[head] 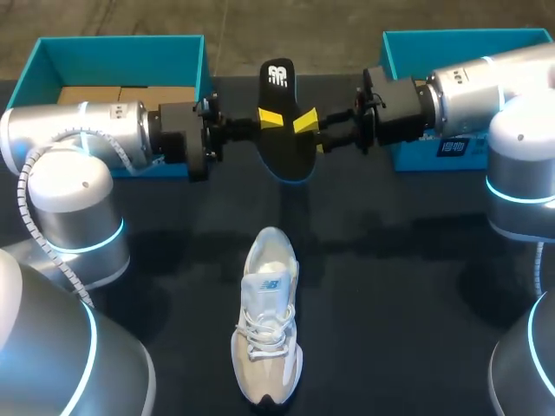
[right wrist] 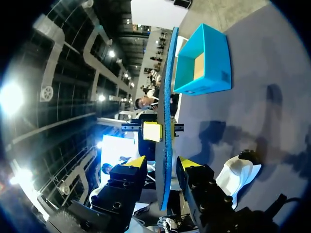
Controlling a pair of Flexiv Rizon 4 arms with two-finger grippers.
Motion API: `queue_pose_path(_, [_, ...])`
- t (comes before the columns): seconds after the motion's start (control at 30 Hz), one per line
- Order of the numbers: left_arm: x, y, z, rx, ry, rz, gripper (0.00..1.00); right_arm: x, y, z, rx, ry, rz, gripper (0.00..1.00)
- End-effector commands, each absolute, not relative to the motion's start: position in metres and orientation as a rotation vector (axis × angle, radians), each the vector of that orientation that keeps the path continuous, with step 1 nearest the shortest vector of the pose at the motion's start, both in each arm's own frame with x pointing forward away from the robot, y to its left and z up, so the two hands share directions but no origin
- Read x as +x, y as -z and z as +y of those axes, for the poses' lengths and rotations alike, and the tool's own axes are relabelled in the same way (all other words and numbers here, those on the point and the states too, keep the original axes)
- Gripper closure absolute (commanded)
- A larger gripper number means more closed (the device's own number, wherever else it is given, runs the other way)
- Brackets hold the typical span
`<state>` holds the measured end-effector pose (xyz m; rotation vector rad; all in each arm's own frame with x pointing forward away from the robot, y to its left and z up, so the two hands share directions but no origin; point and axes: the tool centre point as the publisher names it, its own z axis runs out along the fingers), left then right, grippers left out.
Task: Take the shoe out of the shoebox, open the shoe tongue, remove and reinsert the insole, then place the shoe into the shoebox
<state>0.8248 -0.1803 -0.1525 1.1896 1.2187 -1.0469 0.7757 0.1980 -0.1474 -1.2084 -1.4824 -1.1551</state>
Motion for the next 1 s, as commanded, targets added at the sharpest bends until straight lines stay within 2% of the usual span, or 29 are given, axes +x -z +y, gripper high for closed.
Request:
queue_pose_path(0.03, [0.8259, 0.1524, -0.182, 1.196, 1.044, 1.218, 1.0, 0.7764, 0.1496, 0.2027, -1.208, 1.153, -1.487, 0.62])
queue_pose_path(1.0, [0.8276, 0.1528, -0.1823, 1.199, 1.044, 1.221, 1.0, 0.7761, 0.1573, 0.2071, -1.196, 1.139, -1.479, 0.78])
